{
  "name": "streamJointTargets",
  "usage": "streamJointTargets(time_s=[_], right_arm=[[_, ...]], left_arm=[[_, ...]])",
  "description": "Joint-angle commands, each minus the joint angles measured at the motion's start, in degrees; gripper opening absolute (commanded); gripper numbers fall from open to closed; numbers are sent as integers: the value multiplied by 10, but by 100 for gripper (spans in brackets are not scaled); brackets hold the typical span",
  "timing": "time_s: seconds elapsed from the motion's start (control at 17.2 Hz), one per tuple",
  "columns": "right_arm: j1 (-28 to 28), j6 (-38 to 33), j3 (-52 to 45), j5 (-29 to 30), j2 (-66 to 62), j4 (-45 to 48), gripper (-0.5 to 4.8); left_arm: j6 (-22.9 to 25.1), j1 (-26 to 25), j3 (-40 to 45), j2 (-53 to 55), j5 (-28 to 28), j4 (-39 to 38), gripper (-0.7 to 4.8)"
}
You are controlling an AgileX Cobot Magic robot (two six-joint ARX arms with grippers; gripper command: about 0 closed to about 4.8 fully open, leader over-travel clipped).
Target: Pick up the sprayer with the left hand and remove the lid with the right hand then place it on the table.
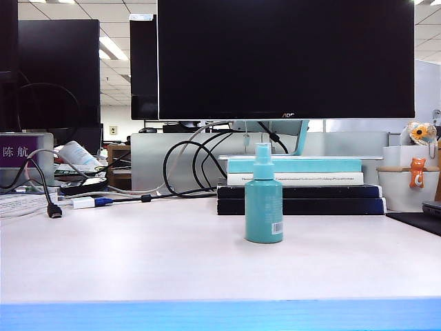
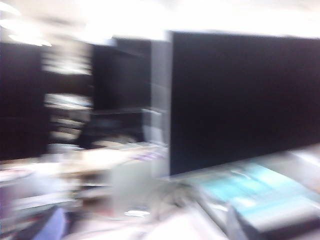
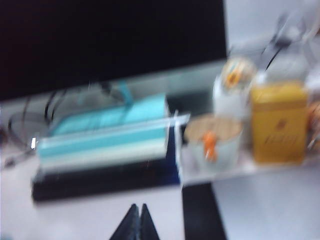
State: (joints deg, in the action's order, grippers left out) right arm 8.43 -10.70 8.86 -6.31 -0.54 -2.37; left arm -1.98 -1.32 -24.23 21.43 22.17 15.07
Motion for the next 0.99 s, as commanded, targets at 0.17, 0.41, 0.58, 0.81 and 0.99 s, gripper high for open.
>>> streamJointTargets(time_s=[0.17, 0.41, 0.58, 0.81, 0.99], right_arm=[[0, -2, 81, -14, -88, 74, -6], [0, 0, 183, 83, -292, 73, -6], [-1, 7, 271, 170, -433, 72, -6], [-17, 55, 358, 297, -544, 71, -5], [-57, 45, 389, 374, -608, 64, 163]], left_arm=[[5, 3, -70, 250, 213, 134, 474], [95, 68, -71, 439, 269, 246, 479], [150, 136, -76, 586, 287, 312, 479], [166, 159, -118, 753, 360, 354, 479], [153, 164, -177, 831, 396, 352, 479]])
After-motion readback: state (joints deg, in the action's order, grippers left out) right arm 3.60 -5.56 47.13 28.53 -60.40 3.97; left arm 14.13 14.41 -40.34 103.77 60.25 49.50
